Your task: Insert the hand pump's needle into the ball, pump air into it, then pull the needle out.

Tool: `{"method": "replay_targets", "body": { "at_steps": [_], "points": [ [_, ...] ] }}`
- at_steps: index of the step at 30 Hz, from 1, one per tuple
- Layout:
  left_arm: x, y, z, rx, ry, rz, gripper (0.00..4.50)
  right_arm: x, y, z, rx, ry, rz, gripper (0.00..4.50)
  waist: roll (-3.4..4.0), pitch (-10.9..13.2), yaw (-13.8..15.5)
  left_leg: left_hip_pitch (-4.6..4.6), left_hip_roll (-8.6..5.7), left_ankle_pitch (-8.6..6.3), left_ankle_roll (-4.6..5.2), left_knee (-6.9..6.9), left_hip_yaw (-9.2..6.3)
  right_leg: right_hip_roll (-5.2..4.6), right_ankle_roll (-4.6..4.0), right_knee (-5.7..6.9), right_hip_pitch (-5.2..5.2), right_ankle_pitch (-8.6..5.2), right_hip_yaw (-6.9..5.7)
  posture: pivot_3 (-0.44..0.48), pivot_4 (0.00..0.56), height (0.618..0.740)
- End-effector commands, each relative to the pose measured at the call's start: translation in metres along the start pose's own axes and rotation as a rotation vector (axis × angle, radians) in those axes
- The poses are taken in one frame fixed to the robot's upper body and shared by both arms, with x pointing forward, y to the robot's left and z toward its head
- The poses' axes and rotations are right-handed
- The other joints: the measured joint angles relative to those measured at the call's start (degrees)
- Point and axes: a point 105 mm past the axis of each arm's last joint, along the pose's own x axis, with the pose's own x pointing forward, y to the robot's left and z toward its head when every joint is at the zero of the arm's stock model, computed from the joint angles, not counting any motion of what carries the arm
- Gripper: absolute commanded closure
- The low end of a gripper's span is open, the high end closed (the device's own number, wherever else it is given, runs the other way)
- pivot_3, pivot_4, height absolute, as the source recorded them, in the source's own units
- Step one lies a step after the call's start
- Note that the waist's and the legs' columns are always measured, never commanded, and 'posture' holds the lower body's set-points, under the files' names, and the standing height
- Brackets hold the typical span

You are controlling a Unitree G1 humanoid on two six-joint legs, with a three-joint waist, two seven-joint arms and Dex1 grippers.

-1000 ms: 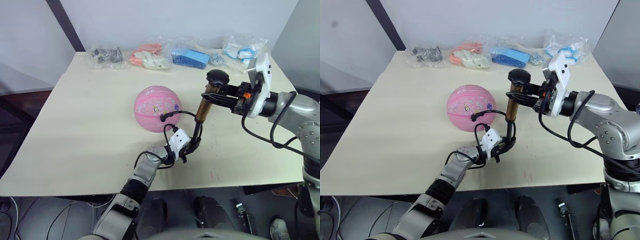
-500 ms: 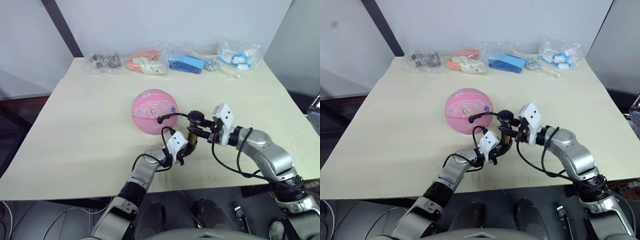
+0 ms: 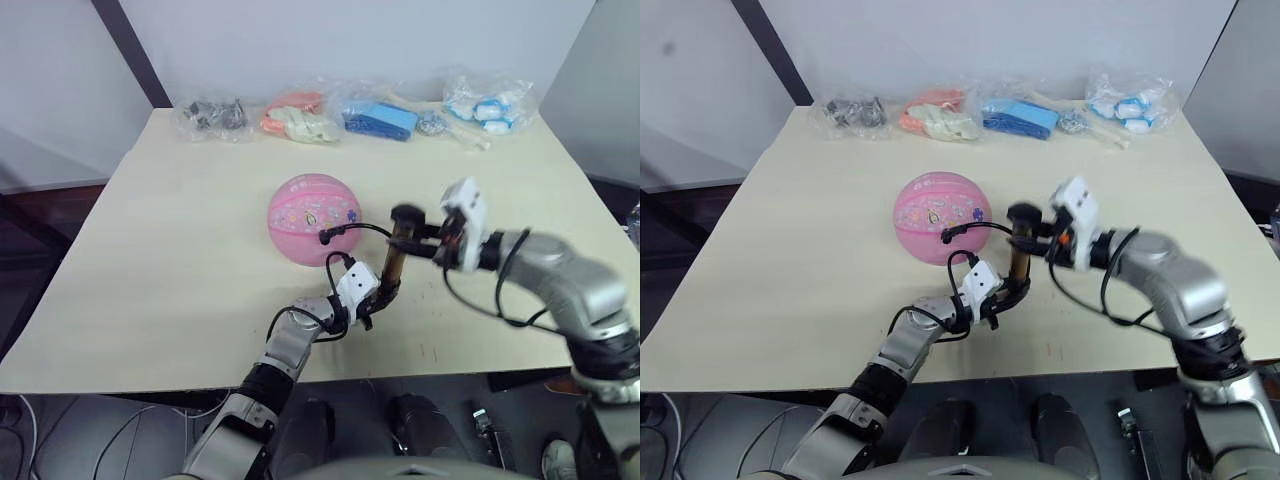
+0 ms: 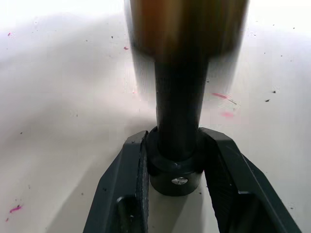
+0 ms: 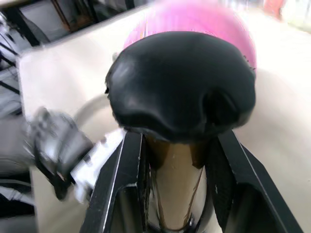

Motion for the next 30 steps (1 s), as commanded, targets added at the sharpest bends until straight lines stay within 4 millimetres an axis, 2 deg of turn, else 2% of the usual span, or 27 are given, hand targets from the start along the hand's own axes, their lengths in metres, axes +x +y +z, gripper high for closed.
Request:
{"method": "replay_targets", "body": {
  "at_steps": [1, 4, 9, 12, 14, 17, 24, 27, 30],
  "points": [
    [-0.005, -0.008, -0.035, -0.064, 0.117, -0.01, 3.4, -0.026, 0.009, 0.067, -0.098, -0.159, 0.005, 3.49, -0.1, 0.1, 0.1, -0.05, 0.0, 0.0, 0.0, -0.01, -0.01, -0.01, -0.01, -0.01, -0.02, 0.01, 0.0, 0.0, 0.15, 0.74],
    [-0.005, -0.007, -0.035, -0.064, 0.115, -0.011, 3.4, -0.033, 0.008, 0.082, -0.113, -0.173, -0.012, 3.49, -0.15, 0.3, 0.1, -0.1, -0.01, 0.0, 0.0, -0.01, -0.04, -0.03, -0.12, -0.03, -0.02, 0.07, -0.06, 0.0, 0.15, 0.74],
    [-0.005, -0.006, -0.035, -0.062, 0.118, -0.013, 3.4, -0.03, 0.008, 0.074, -0.11, -0.139, -0.019, 3.49, -0.16, 0.4, 0.1, -0.11, -0.05, 0.0, 0.0, -0.01, 0.01, -0.07, -0.09, -0.04, -0.03, 0.06, -0.02, 0.0, 0.15, 0.74],
    [-0.005, -0.006, -0.035, -0.061, 0.118, -0.013, 3.4, -0.009, 0.014, 0.028, -0.011, -0.066, 0.018, 3.49, -0.17, 0.4, 0.1, -0.12, -0.05, 0.0, 0.0, -0.01, 0.0, -0.06, -0.09, -0.04, -0.03, 0.06, -0.03, 0.0, 0.15, 0.74],
    [-0.006, -0.006, -0.036, -0.061, 0.118, -0.011, 3.4, 0.0, 0.016, -0.001, 0.032, -0.015, 0.022, 3.49, -0.47, 0.2, 0.0, 0.02, 0.02, 0.0, 0.0, -0.05, -0.04, 0.0, 0.0, -0.04, 0.07, -0.02, -0.06, 0.0, 0.15, 0.74],
    [-0.006, -0.004, -0.035, -0.06, 0.119, -0.007, 3.4, 0.007, 0.014, -0.033, 0.058, 0.042, 0.01, 3.49, -0.41, 0.1, -0.3, 0.15, 0.02, 0.0, 0.01, -0.03, 0.04, -0.01, 0.04, -0.03, 0.15, -0.02, -0.01, 0.0, 0.15, 0.74],
    [-0.01, -0.003, -0.036, -0.061, 0.123, 0.003, 3.4, 0.015, 0.029, -0.146, 0.195, 0.254, 0.014, 3.49, -0.72, -0.6, -0.5, 0.87, 0.15, -0.01, 0.0, -0.16, 0.1, 0.1, -0.22, 0.0, 0.64, -0.18, 0.02, 0.0, 0.15, 0.74],
    [-0.012, -0.002, -0.036, -0.065, 0.125, 0.012, 3.4, 0.016, 0.034, -0.179, 0.212, 0.32, 0.005, 3.49, -0.77, -0.9, -0.6, 1.07, 0.22, -0.02, 0.0, -0.22, 0.1, 0.16, -0.24, -0.02, 0.83, -0.21, 0.01, 0.0, 0.15, 0.74],
    [-0.012, -0.002, -0.036, -0.065, 0.125, 0.013, 3.4, 0.016, 0.033, -0.188, 0.201, 0.341, 0.002, 3.49, -0.78, -1.2, -0.6, 1.13, 0.26, -0.02, 0.0, -0.23, 0.07, 0.22, -0.31, -0.02, 0.86, -0.25, 0.0, 0.0, 0.15, 0.74]
  ]
}}
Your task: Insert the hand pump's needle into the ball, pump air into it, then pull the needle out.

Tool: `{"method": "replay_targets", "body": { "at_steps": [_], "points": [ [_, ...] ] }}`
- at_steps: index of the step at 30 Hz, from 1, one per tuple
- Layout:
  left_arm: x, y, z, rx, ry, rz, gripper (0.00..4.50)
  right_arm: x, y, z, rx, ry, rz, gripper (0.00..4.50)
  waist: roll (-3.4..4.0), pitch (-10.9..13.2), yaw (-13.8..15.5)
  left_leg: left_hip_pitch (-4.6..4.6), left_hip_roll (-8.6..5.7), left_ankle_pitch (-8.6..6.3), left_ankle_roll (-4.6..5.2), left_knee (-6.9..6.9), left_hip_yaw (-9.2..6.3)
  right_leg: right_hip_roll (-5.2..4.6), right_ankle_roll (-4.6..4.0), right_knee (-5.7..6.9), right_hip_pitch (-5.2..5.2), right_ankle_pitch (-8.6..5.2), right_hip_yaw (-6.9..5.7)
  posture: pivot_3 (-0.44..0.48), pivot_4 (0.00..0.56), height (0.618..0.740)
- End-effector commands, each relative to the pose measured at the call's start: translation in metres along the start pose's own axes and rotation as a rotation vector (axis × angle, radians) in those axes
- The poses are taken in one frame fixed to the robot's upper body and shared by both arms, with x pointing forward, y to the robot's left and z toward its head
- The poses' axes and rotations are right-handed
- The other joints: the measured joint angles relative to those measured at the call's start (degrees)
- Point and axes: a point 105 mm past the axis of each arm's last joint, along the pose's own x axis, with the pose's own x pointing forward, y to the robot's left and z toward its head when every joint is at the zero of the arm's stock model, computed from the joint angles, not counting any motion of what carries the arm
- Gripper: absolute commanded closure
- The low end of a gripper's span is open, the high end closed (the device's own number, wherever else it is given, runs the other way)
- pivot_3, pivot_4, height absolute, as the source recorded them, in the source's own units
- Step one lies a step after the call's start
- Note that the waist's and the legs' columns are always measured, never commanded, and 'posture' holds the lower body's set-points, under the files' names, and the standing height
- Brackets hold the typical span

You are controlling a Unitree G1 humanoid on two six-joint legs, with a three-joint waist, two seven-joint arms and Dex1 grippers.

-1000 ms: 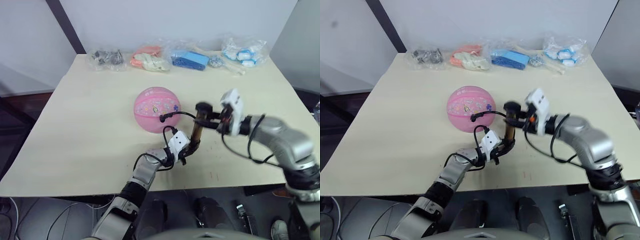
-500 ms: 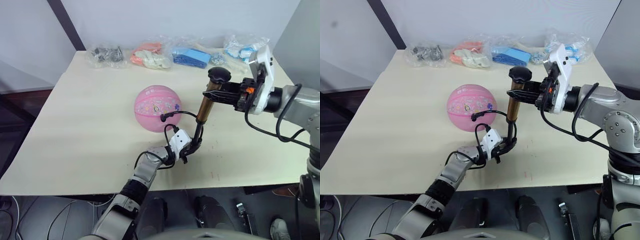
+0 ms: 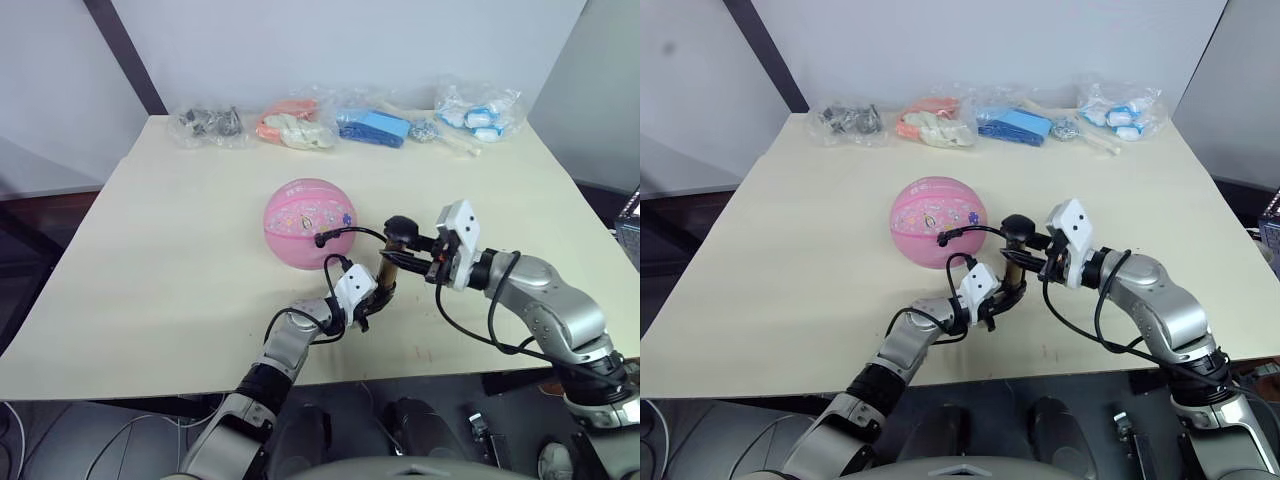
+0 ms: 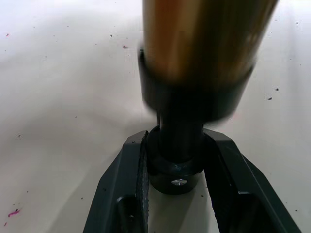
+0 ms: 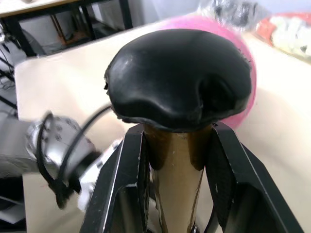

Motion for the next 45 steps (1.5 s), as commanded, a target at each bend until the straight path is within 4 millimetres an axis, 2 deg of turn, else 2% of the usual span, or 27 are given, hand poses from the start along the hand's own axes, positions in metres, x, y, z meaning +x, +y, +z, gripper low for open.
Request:
{"method": "replay_targets", "body": {
  "at_steps": [1, 4, 6, 7, 9, 10, 12, 14, 18, 24, 26, 29, 33, 36, 38, 40, 45],
  "points": [
    [-0.008, -0.004, -0.026, -0.053, 0.09, -0.009, 3.4, -0.001, 0.015, -0.085, 0.154, 0.268, 0.034, 3.49, 0.09, -0.1, 0.0, 0.02, 0.01, 0.0, 0.0, 0.0, -0.01, 0.0, -0.08, 0.0, 0.02, -0.05, -0.01, 0.0, 0.15, 0.74],
    [-0.007, -0.005, -0.026, -0.051, 0.089, -0.009, 3.4, -0.001, 0.008, -0.074, 0.129, 0.241, 0.025, 3.49, 0.11, -0.1, 0.0, 0.04, 0.01, 0.0, 0.0, 0.0, -0.04, 0.01, -0.09, 0.0, 0.06, -0.05, -0.02, 0.0, 0.15, 0.74],
    [-0.007, -0.005, -0.026, -0.05, 0.088, -0.009, 3.4, -0.003, 0.001, -0.054, 0.101, 0.195, 0.01, 3.49, 0.12, -0.1, 0.0, 0.03, 0.01, 0.0, 0.0, 0.0, -0.04, 0.0, -0.09, 0.0, 0.06, -0.05, -0.02, 0.0, 0.15, 0.74],
    [-0.006, -0.005, -0.025, -0.05, 0.087, -0.008, 3.4, -0.005, -0.004, -0.037, 0.088, 0.149, -0.004, 3.49, 0.17, -0.1, 0.1, 0.02, 0.01, 0.0, 0.0, 0.0, -0.04, 0.0, -0.09, 0.0, 0.05, -0.05, -0.03, 0.0, 0.15, 0.74],
    [-0.006, -0.005, -0.026, -0.052, 0.087, -0.007, 3.4, -0.015, -0.015, 0.022, 0.039, 0.007, -0.026, 3.49, 0.21, 0.0, 0.2, -0.07, -0.02, 0.0, 0.0, 0.0, -0.05, -0.03, -0.09, -0.03, 0.0, -0.05, -0.05, 0.0, 0.15, 0.74],
    [-0.005, -0.005, -0.026, -0.053, 0.087, -0.006, 3.4, -0.02, -0.015, 0.045, 0.019, -0.042, -0.025, 3.49, 0.32, 0.3, 0.2, -0.08, -0.02, 0.0, -0.01, 0.0, -0.06, -0.04, -0.09, -0.03, 0.0, -0.05, -0.05, 0.0, 0.15, 0.74],
    [-0.005, -0.006, -0.027, -0.054, 0.089, -0.007, 3.4, -0.031, -0.015, 0.078, -0.015, -0.097, -0.017, 3.49, 0.66, 0.8, 0.3, -0.29, -0.1, 0.0, 0.0, 0.03, -0.03, -0.17, -0.07, -0.02, -0.2, -0.04, -0.02, 0.0, 0.15, 0.74],
    [-0.005, -0.007, -0.027, -0.055, 0.089, -0.01, 3.4, -0.042, -0.013, 0.102, -0.052, -0.109, -0.016, 3.49, 0.77, 0.9, 0.5, -0.61, -0.2, 0.01, 0.0, 0.1, -0.01, -0.21, 0.15, 0.01, -0.47, 0.1, 0.03, 0.0, 0.15, 0.74],
    [-0.004, -0.007, -0.027, -0.055, 0.086, -0.013, 3.4, -0.058, -0.012, 0.13, -0.078, -0.132, -0.031, 3.49, 0.72, 1.0, 0.7, -1.04, -0.23, 0.01, 0.0, 0.11, -0.14, -0.21, 0.22, -0.01, -0.77, 0.16, -0.08, 0.0, 0.15, 0.74],
    [-0.004, -0.007, -0.026, -0.054, 0.083, -0.015, 3.4, -0.071, -0.014, 0.152, -0.091, -0.166, -0.074, 3.49, 0.61, 1.2, 0.7, -1.09, -0.26, 0.01, 0.0, 0.15, -0.1, -0.26, 0.23, -0.02, -0.8, 0.17, -0.08, 0.0, 0.15, 0.74],
    [-0.004, -0.007, -0.026, -0.054, 0.084, -0.015, 3.4, -0.07, -0.013, 0.148, -0.081, -0.157, -0.077, 3.49, 0.6, 1.2, 0.7, -1.09, -0.25, 0.01, 0.0, 0.16, -0.11, -0.25, 0.23, -0.02, -0.79, 0.16, -0.09, 0.0, 0.15, 0.74],
    [-0.004, -0.007, -0.026, -0.055, 0.084, -0.016, 3.4, -0.06, -0.012, 0.126, -0.061, -0.099, -0.068, 3.49, 0.6, 1.2, 0.7, -1.09, -0.24, 0.01, 0.0, 0.17, -0.1, -0.24, 0.23, -0.02, -0.79, 0.16, -0.09, 0.0, 0.15, 0.74],
    [-0.005, -0.007, -0.026, -0.052, 0.082, -0.018, 3.4, -0.041, -0.014, 0.077, 0.021, -0.025, -0.057, 3.49, 0.57, 1.1, 0.6, -1.04, -0.24, 0.01, 0.0, 0.17, -0.11, -0.24, 0.24, -0.02, -0.75, 0.16, -0.09, 0.0, 0.15, 0.74],
    [-0.005, -0.007, -0.025, -0.05, 0.08, -0.018, 3.4, -0.032, -0.015, 0.05, 0.061, 0.009, -0.058, 3.49, 0.43, 1.0, 0.4, -0.9, -0.2, 0.01, 0.0, 0.2, -0.08, -0.21, 0.26, 0.0, -0.66, 0.16, -0.08, 0.0, 0.15, 0.74],
    [-0.007, -0.007, -0.025, -0.05, 0.078, -0.015, 3.4, -0.02, -0.011, 0.008, 0.124, 0.087, -0.043, 3.49, 0.43, 1.0, 0.2, -0.71, -0.17, 0.01, 0.01, 0.2, -0.06, -0.2, 0.16, 0.01, -0.51, 0.11, -0.08, 0.0, 0.15, 0.74],
    [-0.008, -0.006, -0.026, -0.053, 0.078, -0.008, 3.4, -0.011, 0.001, -0.023, 0.175, 0.142, -0.009, 3.49, 0.05, 0.7, 0.2, -0.4, -0.1, 0.01, 0.0, 0.14, -0.05, -0.13, 0.08, 0.01, -0.29, 0.05, -0.07, 0.0, 0.15, 0.74],
    [-0.01, -0.007, -0.026, -0.055, 0.078, -0.005, 3.4, -0.002, 0.014, -0.062, 0.184, 0.232, 0.022, 3.49, -0.01, 0.3, 0.0, -0.08, -0.03, 0.0, 0.0, 0.03, -0.03, -0.08, -0.04, -0.02, -0.03, -0.03, -0.07, 0.0, 0.15, 0.74]
  ]
}}
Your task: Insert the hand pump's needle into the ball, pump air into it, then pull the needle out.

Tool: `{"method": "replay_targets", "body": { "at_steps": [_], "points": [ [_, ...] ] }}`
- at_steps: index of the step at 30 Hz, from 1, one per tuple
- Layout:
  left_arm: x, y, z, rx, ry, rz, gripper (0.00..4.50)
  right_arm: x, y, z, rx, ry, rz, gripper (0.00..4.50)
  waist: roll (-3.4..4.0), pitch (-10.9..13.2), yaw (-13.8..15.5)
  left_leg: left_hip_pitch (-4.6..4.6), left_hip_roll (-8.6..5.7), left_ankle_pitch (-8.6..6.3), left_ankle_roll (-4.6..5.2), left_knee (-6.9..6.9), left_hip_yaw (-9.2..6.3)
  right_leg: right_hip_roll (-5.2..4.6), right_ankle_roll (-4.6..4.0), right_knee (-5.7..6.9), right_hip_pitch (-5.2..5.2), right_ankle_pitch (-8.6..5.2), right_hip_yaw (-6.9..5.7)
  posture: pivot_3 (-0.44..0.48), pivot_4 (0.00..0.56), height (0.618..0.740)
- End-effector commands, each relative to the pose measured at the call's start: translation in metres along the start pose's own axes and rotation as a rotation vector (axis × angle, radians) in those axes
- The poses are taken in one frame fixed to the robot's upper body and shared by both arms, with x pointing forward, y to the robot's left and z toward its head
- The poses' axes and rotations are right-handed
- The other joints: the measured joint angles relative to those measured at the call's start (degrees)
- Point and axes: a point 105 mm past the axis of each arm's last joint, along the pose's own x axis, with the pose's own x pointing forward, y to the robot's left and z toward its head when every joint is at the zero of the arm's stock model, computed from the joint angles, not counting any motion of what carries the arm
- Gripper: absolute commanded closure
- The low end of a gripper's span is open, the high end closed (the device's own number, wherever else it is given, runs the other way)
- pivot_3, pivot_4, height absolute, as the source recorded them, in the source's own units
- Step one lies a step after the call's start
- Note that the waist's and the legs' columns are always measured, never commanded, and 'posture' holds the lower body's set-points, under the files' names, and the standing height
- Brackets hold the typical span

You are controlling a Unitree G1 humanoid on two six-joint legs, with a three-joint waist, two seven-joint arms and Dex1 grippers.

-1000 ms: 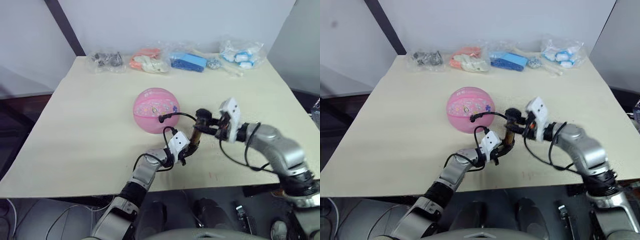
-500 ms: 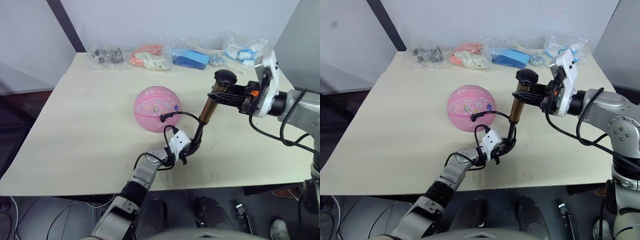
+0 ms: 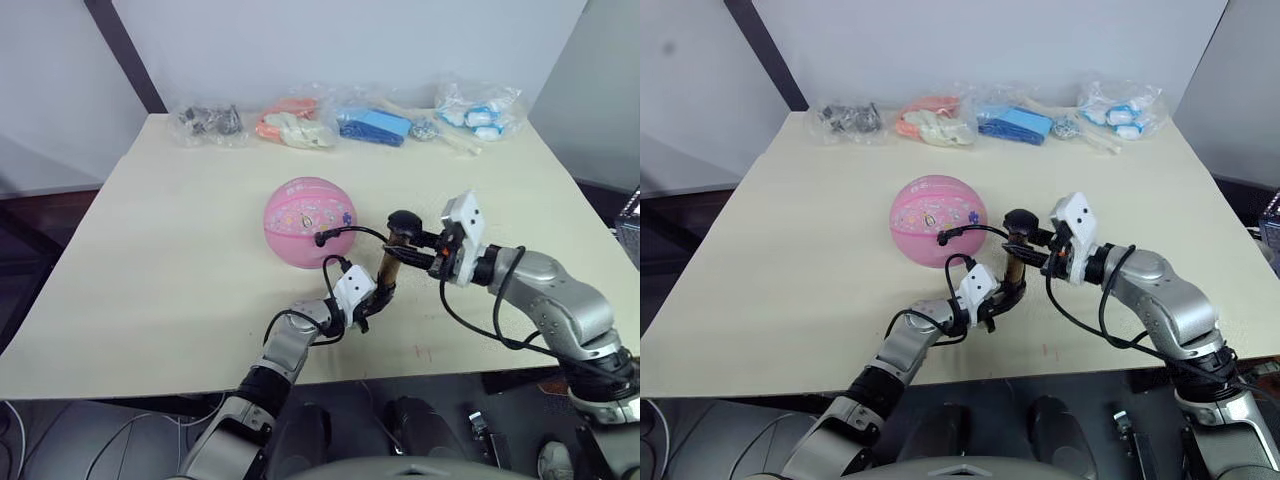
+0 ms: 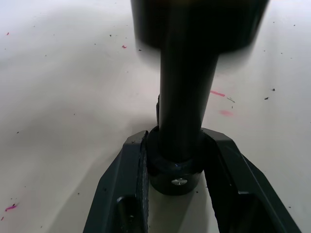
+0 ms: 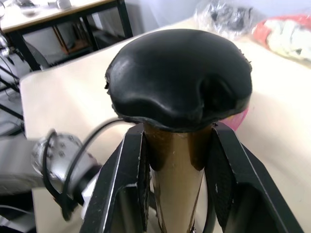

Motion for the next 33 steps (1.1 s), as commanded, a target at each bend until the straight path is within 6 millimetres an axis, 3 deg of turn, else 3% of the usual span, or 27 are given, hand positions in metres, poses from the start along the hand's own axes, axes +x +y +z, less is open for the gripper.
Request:
{"method": "replay_targets", "body": {
  "at_steps": [1, 2, 4, 12, 15, 18, 21, 24, 29, 33],
  "points": [
    [-0.009, -0.005, -0.027, -0.055, 0.089, -0.006, 3.4, 0.005, 0.013, -0.089, 0.144, 0.276, 0.027, 3.49, 0.0, -0.2, 0.0, 0.01, 0.02, 0.0, 0.0, -0.01, -0.02, 0.02, -0.03, 0.0, 0.0, -0.02, -0.01, 0.0, 0.15, 0.74],
    [-0.008, -0.005, -0.027, -0.056, 0.089, -0.003, 3.4, 0.004, 0.013, -0.089, 0.137, 0.276, 0.024, 3.49, 0.0, -0.2, 0.0, 0.01, 0.02, 0.0, 0.0, -0.02, -0.01, 0.02, -0.03, 0.0, 0.0, -0.02, -0.01, 0.0, 0.15, 0.74],
    [-0.008, -0.004, -0.027, -0.06, 0.089, 0.002, 3.4, 0.004, 0.007, -0.07, 0.125, 0.221, 0.008, 3.49, 0.01, -0.2, 0.1, -0.02, 0.02, 0.0, -0.01, -0.04, -0.04, 0.02, -0.07, -0.01, 0.0, -0.04, -0.04, 0.0, 0.15, 0.74],
    [-0.005, -0.009, -0.029, -0.073, 0.091, -0.005, 3.4, -0.012, 0.0, 0.035, -0.019, 0.016, 0.02, 3.49, 0.38, 0.3, 0.5, -0.3, -0.08, 0.0, -0.01, -0.04, -0.04, -0.1, -0.06, -0.02, -0.25, -0.04, -0.04, 0.0, 0.15, 0.74],
    [-0.004, -0.01, -0.029, -0.075, 0.089, -0.006, 3.4, -0.019, 0.003, 0.062, -0.053, -0.026, 0.03, 3.49, 0.48, 0.5, 0.6, -0.68, -0.13, 0.0, 0.0, 0.01, -0.1, -0.12, 0.18, -0.02, -0.52, 0.11, -0.07, 0.0, 0.15, 0.74],
    [-0.003, -0.009, -0.028, -0.076, 0.086, -0.007, 3.4, -0.035, 0.004, 0.104, -0.11, -0.093, 0.026, 3.49, 0.55, 0.7, 0.8, -1.04, -0.21, 0.0, 0.0, 0.08, -0.17, -0.17, 0.2, -0.01, -0.78, 0.15, -0.13, 0.0, 0.15, 0.74],
    [-0.003, -0.01, -0.028, -0.077, 0.086, -0.007, 3.4, -0.049, 0.004, 0.13, -0.137, -0.133, 0.01, 3.49, 0.62, 0.8, 0.9, -1.05, -0.22, 0.0, 0.0, 0.11, -0.17, -0.2, 0.22, -0.01, -0.78, 0.15, -0.15, 0.0, 0.15, 0.74],
    [-0.003, -0.01, -0.029, -0.078, 0.086, -0.008, 3.4, -0.056, 0.004, 0.138, -0.15, -0.132, -0.005, 3.49, 0.59, 0.9, 0.9, -1.05, -0.22, 0.01, 0.0, 0.13, -0.18, -0.2, 0.22, -0.01, -0.77, 0.15, -0.17, 0.0, 0.15, 0.74],
    [-0.004, -0.011, -0.029, -0.08, 0.084, -0.009, 3.4, -0.058, 0.003, 0.135, -0.141, -0.117, -0.023, 3.49, 0.64, 0.9, 0.9, -1.06, -0.21, 0.01, 0.0, 0.13, -0.16, -0.19, 0.22, -0.01, -0.78, 0.15, -0.15, 0.0, 0.15, 0.74],
    [-0.003, -0.01, -0.027, -0.076, 0.083, -0.012, 3.4, -0.038, -0.003, 0.07, -0.049, 0.023, -0.028, 3.49, 0.55, 0.8, 0.9, -1.05, -0.21, 0.01, 0.0, 0.13, -0.17, -0.19, 0.23, -0.02, -0.76, 0.14, -0.17, 0.0, 0.15, 0.74]
  ]
}}
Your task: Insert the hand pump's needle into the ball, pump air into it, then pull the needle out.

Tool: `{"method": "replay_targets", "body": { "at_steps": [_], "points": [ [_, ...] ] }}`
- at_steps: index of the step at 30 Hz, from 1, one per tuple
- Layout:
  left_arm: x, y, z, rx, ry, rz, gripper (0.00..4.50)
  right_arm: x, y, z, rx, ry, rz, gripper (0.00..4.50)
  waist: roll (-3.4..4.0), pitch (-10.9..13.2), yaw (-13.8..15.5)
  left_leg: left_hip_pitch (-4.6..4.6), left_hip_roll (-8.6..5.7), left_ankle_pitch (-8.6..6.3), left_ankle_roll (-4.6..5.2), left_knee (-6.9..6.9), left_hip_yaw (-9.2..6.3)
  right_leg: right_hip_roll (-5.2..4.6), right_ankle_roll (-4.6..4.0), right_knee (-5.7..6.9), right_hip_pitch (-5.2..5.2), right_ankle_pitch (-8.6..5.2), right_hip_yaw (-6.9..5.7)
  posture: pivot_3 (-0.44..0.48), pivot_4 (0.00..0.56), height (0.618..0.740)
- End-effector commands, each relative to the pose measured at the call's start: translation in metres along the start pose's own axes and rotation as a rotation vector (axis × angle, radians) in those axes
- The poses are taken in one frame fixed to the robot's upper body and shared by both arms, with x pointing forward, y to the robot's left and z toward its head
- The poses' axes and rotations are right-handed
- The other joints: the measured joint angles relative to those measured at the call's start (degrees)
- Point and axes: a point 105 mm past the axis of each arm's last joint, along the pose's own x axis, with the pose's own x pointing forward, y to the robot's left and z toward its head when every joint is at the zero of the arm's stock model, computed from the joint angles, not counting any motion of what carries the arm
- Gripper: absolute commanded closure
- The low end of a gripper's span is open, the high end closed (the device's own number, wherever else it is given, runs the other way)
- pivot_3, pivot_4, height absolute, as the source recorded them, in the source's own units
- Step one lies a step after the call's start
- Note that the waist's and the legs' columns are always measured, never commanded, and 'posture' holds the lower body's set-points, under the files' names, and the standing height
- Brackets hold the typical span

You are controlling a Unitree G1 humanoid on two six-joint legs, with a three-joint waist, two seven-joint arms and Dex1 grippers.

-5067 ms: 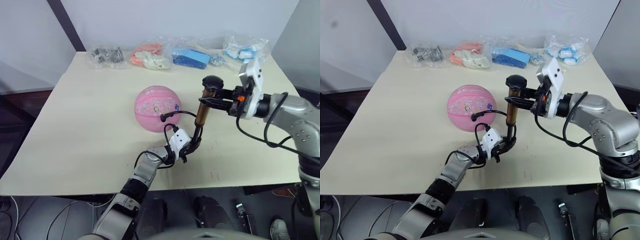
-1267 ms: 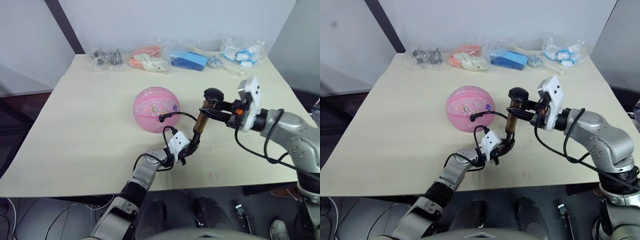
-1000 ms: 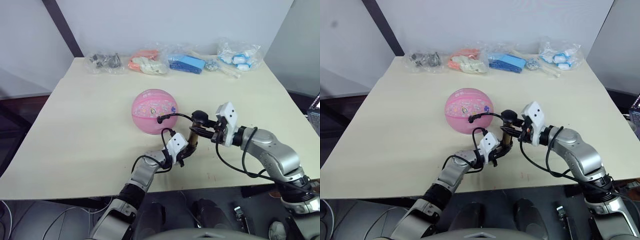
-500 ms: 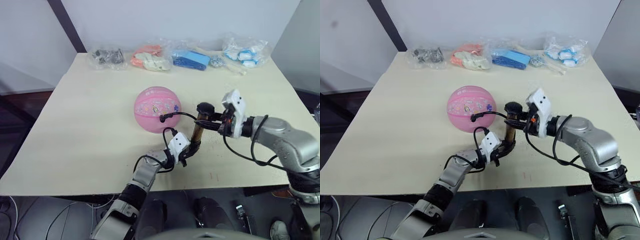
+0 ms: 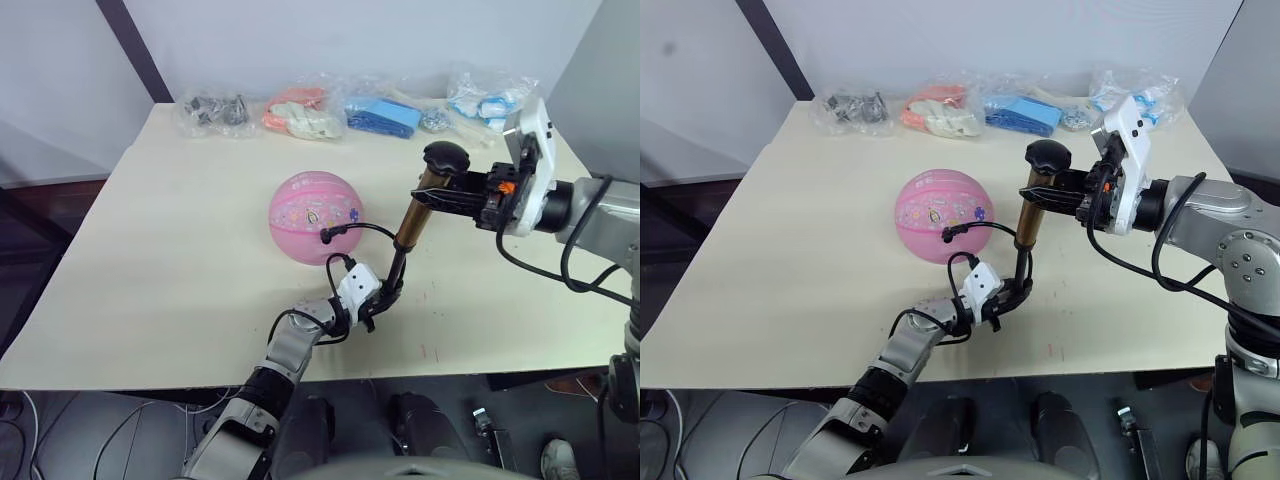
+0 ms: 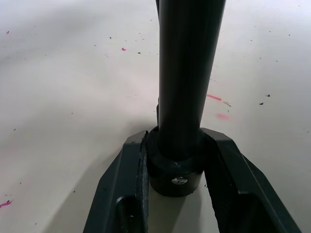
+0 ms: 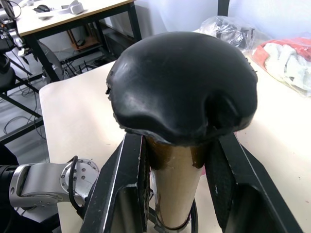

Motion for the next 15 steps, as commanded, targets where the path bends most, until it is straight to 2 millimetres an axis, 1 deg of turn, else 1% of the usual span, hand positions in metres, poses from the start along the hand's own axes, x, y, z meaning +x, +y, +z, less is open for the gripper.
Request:
{"method": "replay_targets", "body": {
  "at_steps": [1, 3, 5, 8, 9, 11, 12, 14, 15],
  "points": [
    [-0.009, -0.002, -0.035, -0.064, 0.126, 0.006, 3.4, 0.009, -0.003, -0.048, 0.052, 0.084, -0.033, 3.49, -0.01, -0.1, 0.0, 0.04, 0.01, 0.0, 0.0, 0.0, 0.01, 0.01, 0.01, 0.0, 0.04, 0.0, 0.01, 0.0, 0.15, 0.74],
    [-0.01, -0.002, -0.035, -0.063, 0.126, 0.008, 3.4, 0.013, -0.001, -0.069, 0.085, 0.115, -0.034, 3.49, -0.23, -0.3, -0.2, 0.14, 0.03, 0.0, 0.0, 0.0, 0.01, 0.03, 0.01, 0.02, 0.09, 0.0, 0.0, 0.0, 0.15, 0.74],
    [-0.011, -0.002, -0.036, -0.063, 0.126, 0.009, 3.4, 0.016, 0.002, -0.081, 0.097, 0.129, -0.024, 3.49, -0.24, -0.3, -0.4, 0.24, 0.08, 0.0, 0.0, 0.0, 0.01, 0.06, 0.01, 0.02, 0.18, -0.01, -0.02, 0.0, 0.15, 0.74],
    [-0.013, -0.003, -0.037, -0.065, 0.128, 0.012, 3.4, 0.024, 0.008, -0.109, 0.154, 0.152, -0.018, 3.49, -0.26, -0.4, -0.7, 0.49, 0.11, 0.0, 0.0, 0.01, 0.08, 0.07, -0.13, 0.03, 0.34, -0.08, 0.03, 0.0, 0.15, 0.74],
    [-0.013, -0.004, -0.037, -0.065, 0.128, 0.012, 3.4, 0.026, 0.009, -0.12, 0.171, 0.168, -0.019, 3.49, -0.3, -0.4, -0.7, 0.73, 0.14, 0.0, 0.0, 0.01, 0.08, 0.09, -0.22, 0.03, 0.53, -0.14, 0.03, 0.0, 0.15, 0.74],
    [-0.013, -0.004, -0.036, -0.068, 0.128, 0.016, 3.4, 0.03, 0.016, -0.151, 0.207, 0.228, -0.015, 3.49, -0.47, -0.6, -0.7, 0.79, 0.16, 0.0, 0.0, -0.06, 0.09, 0.11, -0.26, 0.03, 0.55, -0.16, 0.03, 0.0, 0.15, 0.74],
    [-0.013, -0.004, -0.036, -0.069, 0.128, 0.017, 3.4, 0.031, 0.018, -0.161, 0.217, 0.246, -0.012, 3.49, -0.48, -0.7, -0.7, 0.84, 0.17, 0.0, 0.0, -0.11, 0.08, 0.12, -0.26, 0.03, 0.58, -0.17, 0.02, 0.0, 0.15, 0.74],
    [-0.013, -0.005, -0.036, -0.069, 0.128, 0.018, 3.4, 0.031, 0.021, -0.171, 0.227, 0.261, -0.011, 3.49, -0.46, -0.9, -0.7, 0.9, 0.18, -0.01, 0.0, -0.14, 0.11, 0.13, -0.28, 0.02, 0.63, -0.19, 0.03, 0.0, 0.15, 0.74],
    [-0.013, -0.004, -0.036, -0.069, 0.128, 0.019, 3.4, 0.032, 0.024, -0.19, 0.24, 0.301, -0.019, 3.49, -0.59, -1.0, -0.7, 0.91, 0.18, -0.01, 0.0, -0.14, 0.12, 0.12, -0.27, 0.02, 0.64, -0.19, 0.04, 0.0, 0.15, 0.74]
  ]
}}
